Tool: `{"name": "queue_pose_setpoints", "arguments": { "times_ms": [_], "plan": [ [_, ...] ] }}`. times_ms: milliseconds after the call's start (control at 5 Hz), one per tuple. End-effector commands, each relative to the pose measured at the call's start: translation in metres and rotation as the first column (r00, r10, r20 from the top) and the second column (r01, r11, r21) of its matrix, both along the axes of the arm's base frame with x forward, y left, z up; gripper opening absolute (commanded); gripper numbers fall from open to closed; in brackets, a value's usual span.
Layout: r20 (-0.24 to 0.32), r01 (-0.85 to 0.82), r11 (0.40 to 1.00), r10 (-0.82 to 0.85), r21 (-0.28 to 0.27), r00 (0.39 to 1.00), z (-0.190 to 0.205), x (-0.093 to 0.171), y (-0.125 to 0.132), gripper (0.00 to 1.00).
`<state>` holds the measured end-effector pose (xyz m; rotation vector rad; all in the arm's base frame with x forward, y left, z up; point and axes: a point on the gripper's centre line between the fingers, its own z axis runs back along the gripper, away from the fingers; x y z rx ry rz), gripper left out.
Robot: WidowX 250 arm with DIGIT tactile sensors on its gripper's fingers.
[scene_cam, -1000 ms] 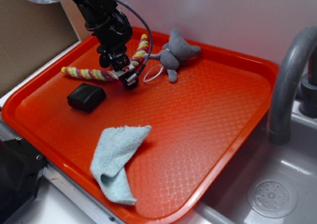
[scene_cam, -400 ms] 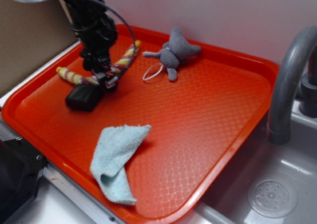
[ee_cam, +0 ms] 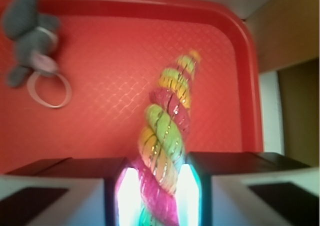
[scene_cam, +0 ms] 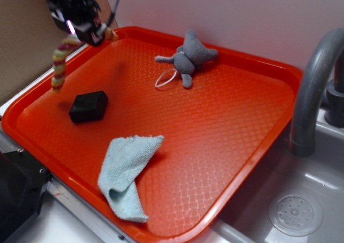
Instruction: Grab the multicolored rope.
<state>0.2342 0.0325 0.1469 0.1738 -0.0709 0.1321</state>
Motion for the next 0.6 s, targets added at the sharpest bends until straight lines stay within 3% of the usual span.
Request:
{"name": "queue_pose_setpoints", "arguments": {
  "times_ms": [0,200,400],
  "plan": [
    [0.041,-0.111,0.988,0.116,-0.112,0.992,0.080,-0.023,-0.040,0.00],
    [0.065,-0.161,0.975,0.172,-0.152,0.983,0.087,-0.026,-0.043,0.00],
    [0.021,-0.213,0.967,0.218,-0.138,0.976,0.076,-0.012,-0.036,0.00]
  ]
}}
